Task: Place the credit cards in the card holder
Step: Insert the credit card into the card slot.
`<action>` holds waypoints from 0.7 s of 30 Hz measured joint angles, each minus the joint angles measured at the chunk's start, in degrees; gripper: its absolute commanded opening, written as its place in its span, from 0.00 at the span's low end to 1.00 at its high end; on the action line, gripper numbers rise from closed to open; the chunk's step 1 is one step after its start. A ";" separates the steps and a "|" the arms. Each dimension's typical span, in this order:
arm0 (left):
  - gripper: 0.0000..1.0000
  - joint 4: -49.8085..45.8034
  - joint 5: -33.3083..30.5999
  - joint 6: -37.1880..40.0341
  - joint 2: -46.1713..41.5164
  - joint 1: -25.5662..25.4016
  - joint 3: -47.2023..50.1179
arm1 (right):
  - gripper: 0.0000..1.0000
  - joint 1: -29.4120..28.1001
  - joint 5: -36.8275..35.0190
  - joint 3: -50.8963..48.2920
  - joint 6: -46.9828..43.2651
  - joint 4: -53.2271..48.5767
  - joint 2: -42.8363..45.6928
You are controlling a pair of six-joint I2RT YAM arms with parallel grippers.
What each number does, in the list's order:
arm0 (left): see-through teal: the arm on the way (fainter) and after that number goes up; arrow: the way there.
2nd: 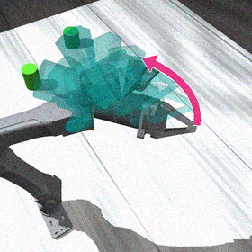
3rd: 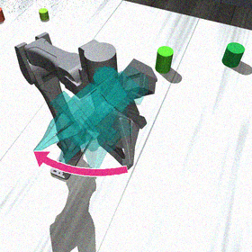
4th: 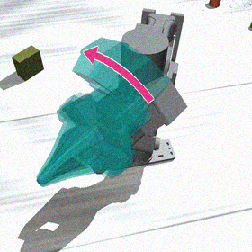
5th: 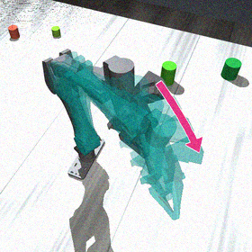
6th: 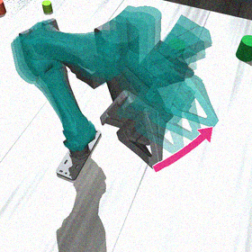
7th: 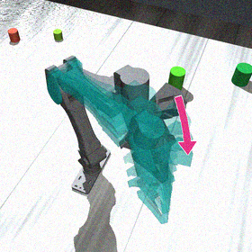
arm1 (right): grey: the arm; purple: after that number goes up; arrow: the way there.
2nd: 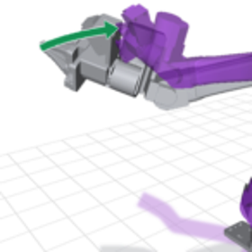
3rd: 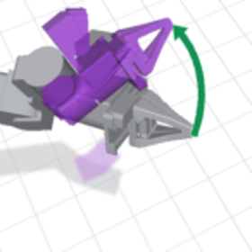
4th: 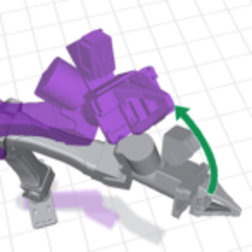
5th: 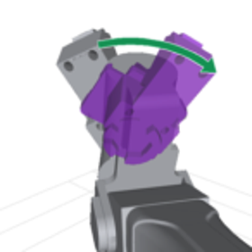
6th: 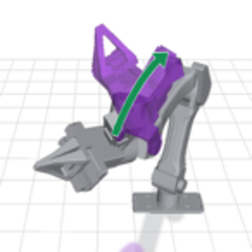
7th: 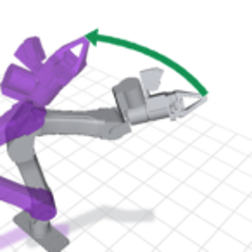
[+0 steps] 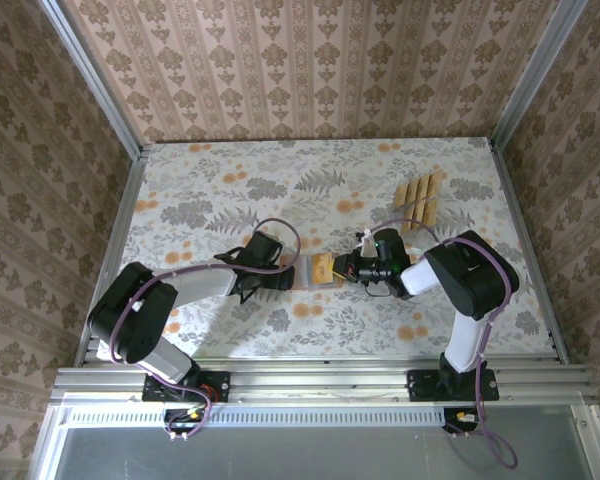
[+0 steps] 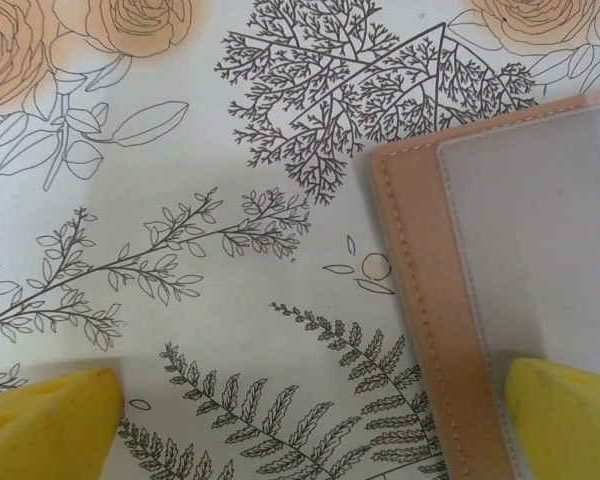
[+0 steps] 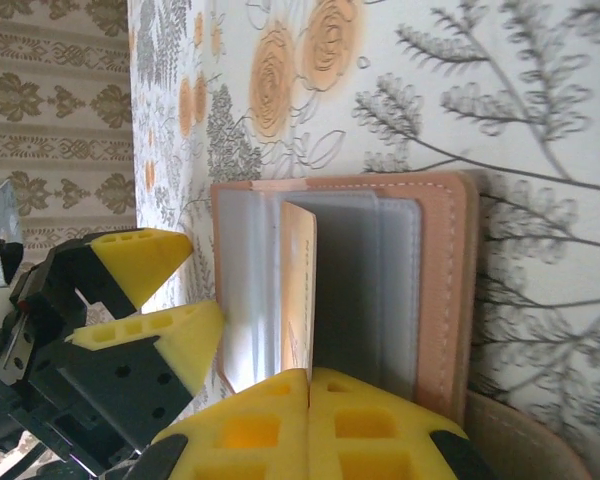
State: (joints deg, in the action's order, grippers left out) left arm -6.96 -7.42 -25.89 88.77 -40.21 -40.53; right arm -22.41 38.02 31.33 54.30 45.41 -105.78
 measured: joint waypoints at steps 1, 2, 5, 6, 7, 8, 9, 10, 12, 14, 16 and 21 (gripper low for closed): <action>1.00 0.09 -0.04 0.00 0.00 0.00 0.04 | 0.00 0.20 0.11 -0.20 0.13 0.39 -0.13; 1.00 0.13 -0.09 0.00 0.02 0.00 0.07 | 0.00 0.31 0.20 -0.33 0.20 0.76 -0.17; 1.00 0.13 -0.11 0.00 0.02 0.00 0.07 | 0.00 0.42 0.57 -0.33 0.76 1.64 -0.15; 1.00 0.15 -0.13 0.00 0.07 0.00 0.07 | 0.00 0.42 0.87 -0.33 1.20 2.05 -0.15; 1.00 0.17 -0.17 -0.02 0.13 0.00 0.07 | 0.00 0.42 1.14 -0.33 1.51 2.34 -0.15; 1.00 0.17 -0.17 0.00 0.15 0.00 0.07 | 0.00 0.42 1.38 -0.33 1.68 2.56 -0.15; 1.00 0.15 -0.20 0.00 0.17 0.00 0.07 | 0.00 0.42 1.53 -0.33 1.92 2.80 -0.15; 1.00 0.17 -0.20 0.00 0.17 0.00 0.07 | 0.00 0.42 1.73 -0.31 2.12 2.93 -0.11; 1.00 0.17 -0.20 0.00 0.17 0.00 0.07 | 0.00 0.39 1.95 -0.31 2.49 3.08 0.11; 1.00 0.20 -0.31 -0.02 0.26 0.00 0.07 | 0.00 0.39 2.12 -0.15 2.69 3.15 0.46; 1.00 0.31 -0.39 -0.02 0.37 0.00 0.07 | 0.00 0.39 2.36 0.37 2.73 3.32 0.57; 1.00 0.35 -0.52 -0.07 0.39 0.00 0.04 | 0.00 0.39 2.54 0.85 3.17 5.14 0.44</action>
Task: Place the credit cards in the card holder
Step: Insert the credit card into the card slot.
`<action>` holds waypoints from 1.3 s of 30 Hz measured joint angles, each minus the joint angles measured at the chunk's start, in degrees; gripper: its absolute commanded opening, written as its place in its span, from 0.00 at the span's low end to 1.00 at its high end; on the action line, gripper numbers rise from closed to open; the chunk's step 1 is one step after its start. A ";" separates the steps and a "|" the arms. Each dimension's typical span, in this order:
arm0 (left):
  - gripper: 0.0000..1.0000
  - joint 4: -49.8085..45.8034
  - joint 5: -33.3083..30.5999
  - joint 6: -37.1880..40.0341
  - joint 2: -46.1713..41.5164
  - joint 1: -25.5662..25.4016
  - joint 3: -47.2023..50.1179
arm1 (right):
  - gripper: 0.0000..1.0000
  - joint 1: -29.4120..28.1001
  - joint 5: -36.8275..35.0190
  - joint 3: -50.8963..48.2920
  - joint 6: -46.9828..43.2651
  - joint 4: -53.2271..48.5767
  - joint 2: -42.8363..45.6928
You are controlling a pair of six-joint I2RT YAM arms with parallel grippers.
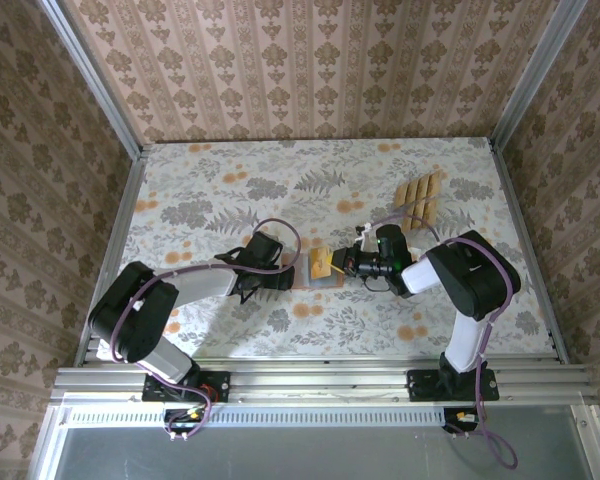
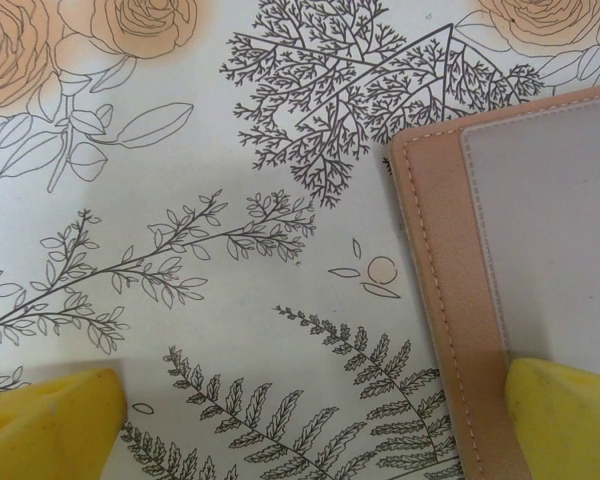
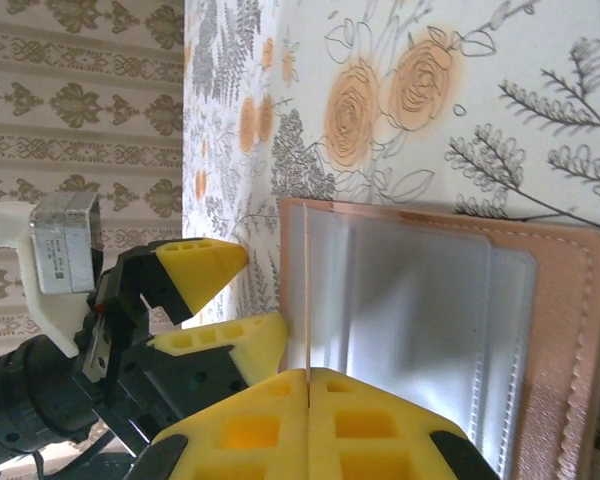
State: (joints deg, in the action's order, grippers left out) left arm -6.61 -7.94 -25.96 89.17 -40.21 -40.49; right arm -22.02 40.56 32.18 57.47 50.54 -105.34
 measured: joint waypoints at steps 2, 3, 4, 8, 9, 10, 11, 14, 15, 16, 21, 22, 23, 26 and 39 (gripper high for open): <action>1.00 0.00 -0.02 -0.15 0.02 0.00 0.00 | 0.00 -0.02 0.00 0.02 0.33 1.55 -0.72; 1.00 -0.02 -0.04 -0.15 0.02 0.00 0.00 | 0.00 -0.13 0.00 0.02 0.66 2.21 -1.22; 1.00 0.00 -0.04 -0.15 0.02 0.00 0.00 | 0.00 -0.15 0.00 0.04 1.09 3.04 -1.90; 1.00 0.00 -0.04 -0.15 0.04 0.00 0.00 | 0.00 -0.57 0.00 0.11 2.14 5.27 -4.28; 1.00 0.00 -0.04 -0.17 0.04 0.00 0.00 | 0.00 -0.72 0.00 0.17 2.38 5.92 -4.76; 1.00 0.00 -0.04 -0.17 0.04 0.00 0.00 | 0.00 -0.81 0.00 0.35 2.67 6.54 -5.31; 1.00 0.00 -0.04 -0.17 0.04 0.00 -0.02 | 0.00 -0.92 0.00 0.52 2.82 6.95 -5.77; 1.00 -0.02 -0.04 -0.17 0.04 0.00 -0.02 | 0.00 -1.14 0.00 0.96 3.06 8.13 -6.82; 1.00 -0.02 -0.04 -0.17 0.04 0.00 -0.02 | 0.00 -1.25 0.00 1.03 3.19 8.46 -6.93; 1.00 -0.02 -0.04 -0.17 0.04 0.00 -0.02 | 0.00 -1.29 0.00 1.05 3.21 8.68 -6.97; 1.00 -0.02 -0.04 -0.20 0.04 0.00 -0.02 | 0.00 -1.51 0.00 1.09 3.21 9.73 -7.56; 1.00 0.00 -0.04 -0.20 0.04 0.00 -0.02 | 0.00 -1.51 0.00 1.09 3.19 9.73 -7.63; 1.00 0.00 -0.04 -0.20 0.04 0.00 -0.02 | 0.00 -1.51 0.00 1.09 3.19 9.73 -7.67; 1.00 -0.02 -0.04 -0.20 0.04 0.00 -0.02 | 0.00 -1.51 0.00 1.09 3.06 9.73 -7.67; 1.00 -0.02 -0.04 -0.22 0.04 0.00 -0.02 | 0.00 -1.51 -0.04 -0.50 2.51 10.14 -7.67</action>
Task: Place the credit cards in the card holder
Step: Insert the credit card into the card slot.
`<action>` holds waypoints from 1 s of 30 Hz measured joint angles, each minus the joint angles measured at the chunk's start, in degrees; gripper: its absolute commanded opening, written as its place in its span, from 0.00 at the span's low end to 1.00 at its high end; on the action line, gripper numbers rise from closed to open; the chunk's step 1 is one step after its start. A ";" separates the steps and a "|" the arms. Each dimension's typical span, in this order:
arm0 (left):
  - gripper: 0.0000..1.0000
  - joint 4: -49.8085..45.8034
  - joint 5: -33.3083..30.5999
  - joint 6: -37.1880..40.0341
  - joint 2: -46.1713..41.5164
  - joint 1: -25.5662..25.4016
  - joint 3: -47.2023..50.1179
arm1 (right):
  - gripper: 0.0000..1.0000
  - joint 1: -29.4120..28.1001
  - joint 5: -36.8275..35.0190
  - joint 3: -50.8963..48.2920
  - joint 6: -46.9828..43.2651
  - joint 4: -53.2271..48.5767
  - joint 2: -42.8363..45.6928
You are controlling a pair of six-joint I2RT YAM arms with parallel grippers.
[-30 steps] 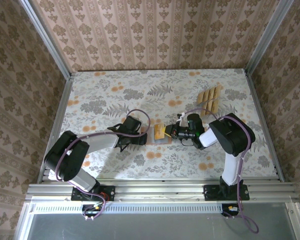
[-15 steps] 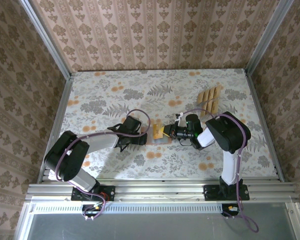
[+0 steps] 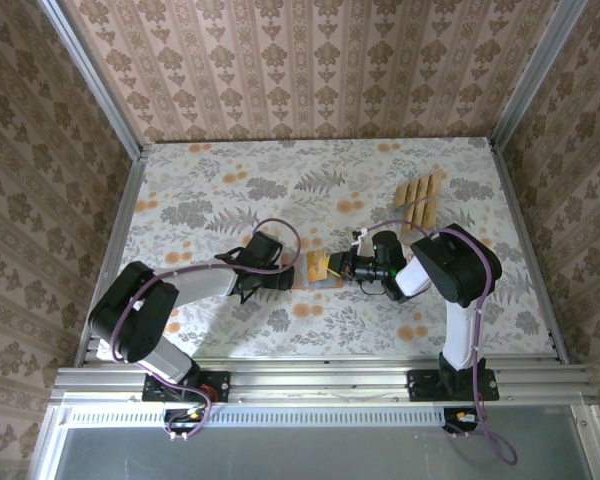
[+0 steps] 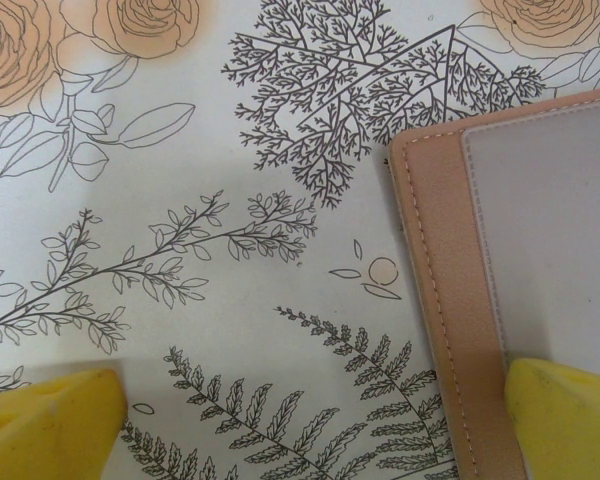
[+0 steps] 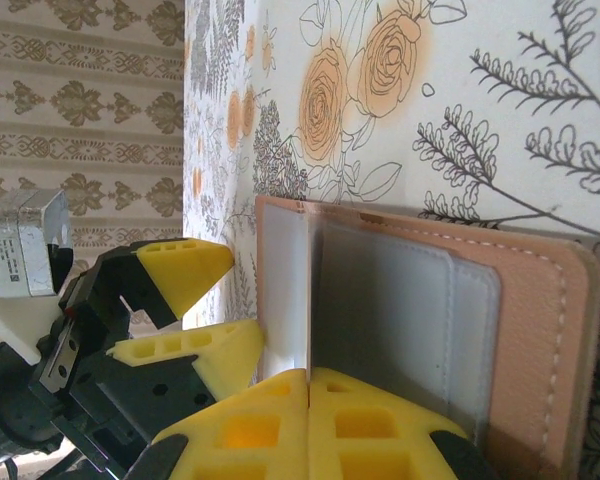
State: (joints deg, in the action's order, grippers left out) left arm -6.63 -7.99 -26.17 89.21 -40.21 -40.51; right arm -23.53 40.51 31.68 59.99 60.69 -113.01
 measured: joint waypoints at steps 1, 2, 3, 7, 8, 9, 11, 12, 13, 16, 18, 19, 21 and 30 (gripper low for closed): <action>1.00 0.00 0.00 -0.02 0.00 0.00 0.00 | 0.00 0.00 -0.02 -0.07 0.00 0.02 0.00; 1.00 0.02 0.00 -0.04 0.00 0.00 0.00 | 0.00 0.00 0.00 -0.13 0.00 0.04 0.00; 1.00 0.00 0.00 -0.09 0.00 0.00 0.00 | 0.00 0.00 0.00 -0.20 0.00 0.09 0.00; 1.00 0.00 0.00 -0.15 0.00 0.00 0.00 | 0.00 -0.09 0.00 -0.31 0.02 0.35 0.00; 1.00 0.02 0.00 -0.15 0.00 0.00 0.00 | 0.00 -0.17 0.00 -0.31 0.02 0.44 0.00; 1.00 0.02 0.00 -0.17 0.00 0.00 0.00 | 0.00 -0.33 0.00 -0.31 0.00 0.46 0.00; 1.00 0.02 0.00 -0.17 0.00 0.00 0.00 | 0.00 -0.66 0.00 -0.31 0.00 0.46 0.00; 1.00 0.02 0.00 -0.17 0.00 0.00 0.00 | 0.00 -0.85 -0.02 -0.31 0.02 0.46 0.00; 1.00 0.02 0.00 -0.17 0.00 0.00 0.00 | 0.00 -1.07 0.00 -0.31 0.02 0.46 0.00; 1.00 0.02 0.00 -0.20 0.00 0.00 0.00 | 0.00 -1.55 0.00 -0.31 0.02 0.46 0.00; 1.00 0.02 0.00 -0.22 0.00 0.00 0.00 | 0.00 -1.68 0.00 -0.31 0.04 0.59 -0.22; 1.00 0.04 0.00 -0.33 0.00 0.00 0.00 | 0.00 -1.70 0.00 -0.31 0.04 0.76 -0.42; 1.00 0.04 0.00 -0.37 0.00 0.00 0.00 | 0.00 -1.73 0.00 -0.31 0.09 1.07 -0.63; 1.00 0.09 0.00 -0.42 0.00 0.00 0.00 | 0.00 -2.05 -0.52 -0.81 0.57 2.34 -0.81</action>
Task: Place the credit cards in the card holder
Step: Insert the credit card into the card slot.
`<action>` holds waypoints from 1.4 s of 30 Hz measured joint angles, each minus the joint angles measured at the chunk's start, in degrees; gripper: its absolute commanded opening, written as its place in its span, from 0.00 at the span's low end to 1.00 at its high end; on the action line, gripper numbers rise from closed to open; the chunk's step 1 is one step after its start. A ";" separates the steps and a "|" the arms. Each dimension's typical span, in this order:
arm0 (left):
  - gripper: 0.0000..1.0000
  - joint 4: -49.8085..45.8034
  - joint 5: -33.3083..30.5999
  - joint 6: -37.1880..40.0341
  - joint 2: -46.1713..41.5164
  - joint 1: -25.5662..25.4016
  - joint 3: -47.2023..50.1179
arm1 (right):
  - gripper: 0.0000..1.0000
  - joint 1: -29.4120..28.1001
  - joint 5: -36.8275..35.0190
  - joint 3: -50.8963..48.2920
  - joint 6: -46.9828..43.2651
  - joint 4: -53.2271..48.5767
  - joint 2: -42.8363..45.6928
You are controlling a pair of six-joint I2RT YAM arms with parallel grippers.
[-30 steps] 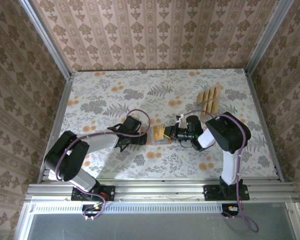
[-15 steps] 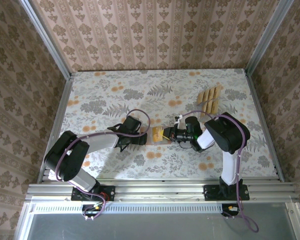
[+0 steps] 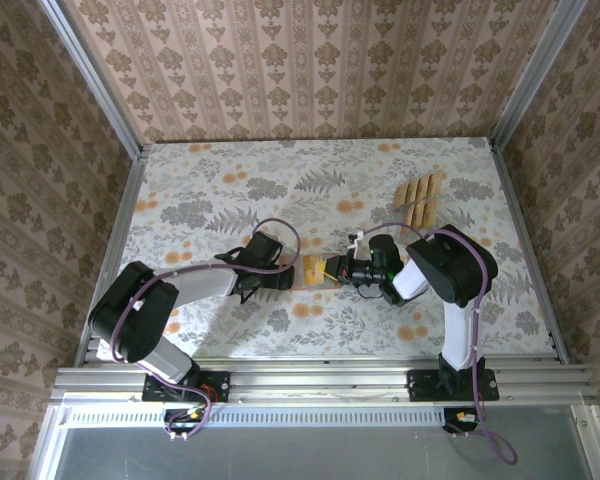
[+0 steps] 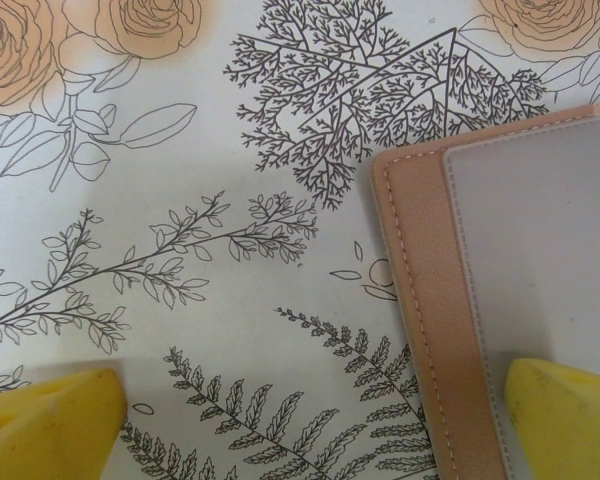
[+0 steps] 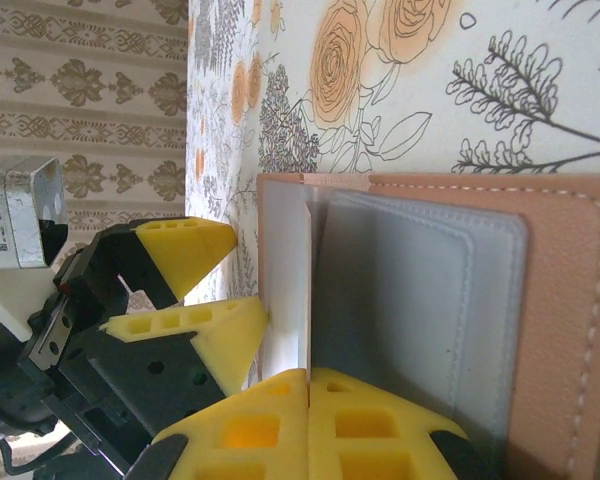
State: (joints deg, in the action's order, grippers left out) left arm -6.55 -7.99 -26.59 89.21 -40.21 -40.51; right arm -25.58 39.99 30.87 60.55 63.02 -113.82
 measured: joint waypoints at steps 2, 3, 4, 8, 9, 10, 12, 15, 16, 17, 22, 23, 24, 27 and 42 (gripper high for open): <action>1.00 0.02 0.00 0.00 0.00 0.00 0.00 | 0.00 -0.13 -0.42 -0.24 0.22 0.35 0.02; 1.00 0.04 0.00 -0.02 0.00 0.00 0.00 | 0.00 -0.17 -0.57 -0.28 0.35 0.50 0.02; 1.00 0.04 0.00 -0.04 0.00 0.00 0.00 | 0.00 -0.20 -0.76 -0.35 0.57 0.61 0.02; 1.00 0.11 -0.02 -0.20 0.00 0.00 0.00 | 0.00 -0.24 -1.01 -0.52 0.98 0.66 0.09; 1.00 0.11 -0.02 -0.20 0.00 0.00 0.00 | 0.00 -0.24 -1.05 -0.52 1.01 0.66 0.09; 1.00 0.11 -0.02 -0.20 0.00 0.00 0.00 | 0.00 -0.24 -1.14 -0.57 1.03 0.68 0.09; 1.00 0.11 0.00 -0.20 0.00 0.00 0.00 | 0.00 -0.24 -1.18 -0.59 1.11 0.70 0.11; 1.00 0.13 -0.02 -0.22 0.00 0.00 0.00 | 0.00 -0.26 -1.18 -0.59 1.18 0.70 0.09; 1.00 0.13 -0.02 -0.22 0.00 0.00 0.00 | 0.00 -0.31 -1.18 -0.59 1.18 0.70 0.11; 1.00 0.13 -0.02 -0.22 0.00 0.00 0.00 | 0.00 -0.35 -1.16 -0.57 1.20 0.68 0.11; 1.00 0.15 -0.02 -0.37 0.00 0.00 0.02 | 0.00 -0.76 -1.14 -0.31 1.20 0.44 0.07; 1.00 0.15 -0.02 -0.37 0.00 0.00 0.02 | 0.00 -0.90 -1.14 -0.17 1.20 0.22 0.07; 1.00 0.15 -0.02 -0.37 0.00 0.00 0.02 | 0.00 -1.01 -1.14 -0.02 1.22 0.00 0.04; 1.00 0.15 -0.02 -0.37 0.00 0.00 0.02 | 0.00 -1.29 -1.14 0.35 1.20 -0.39 -0.07; 1.00 0.20 -0.02 -0.37 0.00 0.00 0.04 | 0.00 -1.33 -1.16 1.18 0.50 -2.32 -0.02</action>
State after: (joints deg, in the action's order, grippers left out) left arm -6.35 -8.01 -26.96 89.21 -40.21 -40.47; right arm -26.92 38.83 32.05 61.06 60.71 -113.84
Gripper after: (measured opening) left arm 0.999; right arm 0.068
